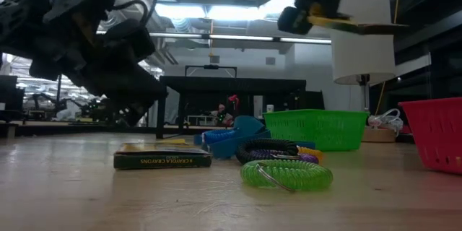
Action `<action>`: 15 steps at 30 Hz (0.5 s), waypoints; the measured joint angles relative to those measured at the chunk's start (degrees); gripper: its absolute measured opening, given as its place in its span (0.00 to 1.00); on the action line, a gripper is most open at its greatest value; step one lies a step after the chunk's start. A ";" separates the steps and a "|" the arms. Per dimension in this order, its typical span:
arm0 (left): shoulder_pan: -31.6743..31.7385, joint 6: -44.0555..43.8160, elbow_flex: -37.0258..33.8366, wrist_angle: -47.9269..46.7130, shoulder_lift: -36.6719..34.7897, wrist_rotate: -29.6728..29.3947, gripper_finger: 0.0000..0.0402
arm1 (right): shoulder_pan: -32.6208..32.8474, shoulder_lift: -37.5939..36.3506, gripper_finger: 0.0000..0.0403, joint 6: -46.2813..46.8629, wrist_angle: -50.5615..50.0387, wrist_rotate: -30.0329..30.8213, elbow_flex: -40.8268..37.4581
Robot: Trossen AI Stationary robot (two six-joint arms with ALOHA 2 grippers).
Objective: Pick & Place Office Desk Supplies
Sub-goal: Put the crayon box into the red basket
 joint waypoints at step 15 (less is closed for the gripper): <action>-7.11 0.95 12.81 -10.14 0.00 -15.39 0.06 | 3.14 -6.09 0.00 -1.93 11.14 -0.86 -23.40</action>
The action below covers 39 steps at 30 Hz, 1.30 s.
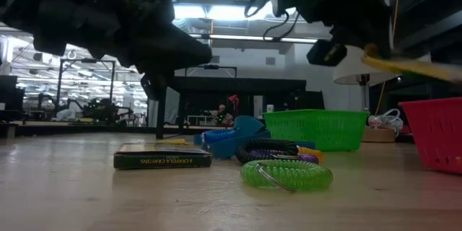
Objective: Pick & Place Office Desk Supplies
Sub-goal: Put the crayon box into the red basket
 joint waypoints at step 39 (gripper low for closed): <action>-2.90 1.07 3.12 -7.27 0.00 -4.79 0.06 | 14.02 -1.04 0.00 16.63 16.51 -3.04 -6.15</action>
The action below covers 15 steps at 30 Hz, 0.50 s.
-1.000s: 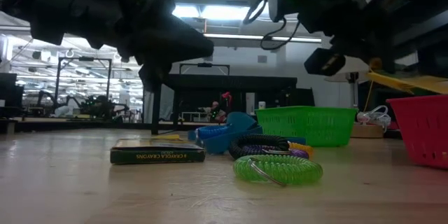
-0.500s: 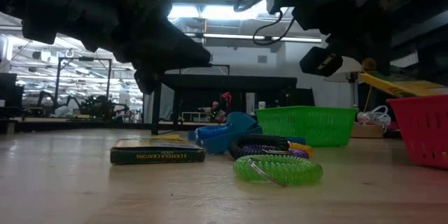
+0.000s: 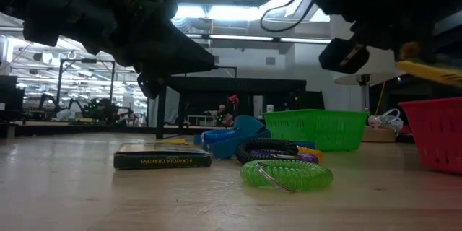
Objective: Pick & Place Office Desk Supplies
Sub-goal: Put the crayon box into the red basket
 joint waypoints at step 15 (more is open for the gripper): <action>-0.09 -0.65 0.00 -0.22 0.00 -0.47 0.06 | 5.24 0.09 0.00 7.68 11.52 0.05 -10.66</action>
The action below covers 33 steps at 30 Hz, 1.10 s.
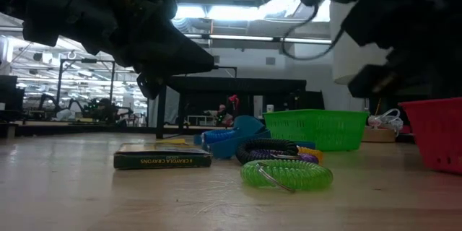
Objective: Pick & Place Office Desk Supplies
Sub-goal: Put the crayon box into the red basket
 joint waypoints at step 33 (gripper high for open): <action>0.52 1.09 0.00 -7.19 -0.19 -7.76 0.23 | -0.17 -0.04 0.56 5.76 -10.00 -4.21 11.54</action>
